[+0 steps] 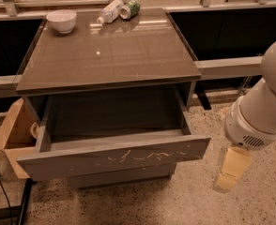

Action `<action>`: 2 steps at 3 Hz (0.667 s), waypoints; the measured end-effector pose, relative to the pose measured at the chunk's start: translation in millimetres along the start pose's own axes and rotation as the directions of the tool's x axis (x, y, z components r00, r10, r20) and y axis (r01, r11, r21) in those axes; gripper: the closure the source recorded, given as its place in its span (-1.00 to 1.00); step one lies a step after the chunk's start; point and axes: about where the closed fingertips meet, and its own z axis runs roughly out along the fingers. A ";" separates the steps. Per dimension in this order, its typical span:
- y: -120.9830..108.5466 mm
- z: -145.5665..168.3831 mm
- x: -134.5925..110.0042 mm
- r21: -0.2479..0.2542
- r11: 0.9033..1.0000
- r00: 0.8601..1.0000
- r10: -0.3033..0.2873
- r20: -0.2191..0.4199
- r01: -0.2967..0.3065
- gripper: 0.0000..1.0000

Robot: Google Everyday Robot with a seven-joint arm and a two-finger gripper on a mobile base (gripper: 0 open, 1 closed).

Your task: Close top drawer

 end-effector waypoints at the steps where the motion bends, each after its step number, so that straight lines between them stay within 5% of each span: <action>1: 9.1 22.3 5.9 -0.042 0.999 1.000 0.007 0.000 -0.007 -1.00; 2: 25.3 50.5 13.9 -0.097 0.995 1.000 0.014 -0.007 -0.015 -1.00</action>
Offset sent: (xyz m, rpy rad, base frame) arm -0.0330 0.0058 -0.0898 0.0451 0.1600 0.0083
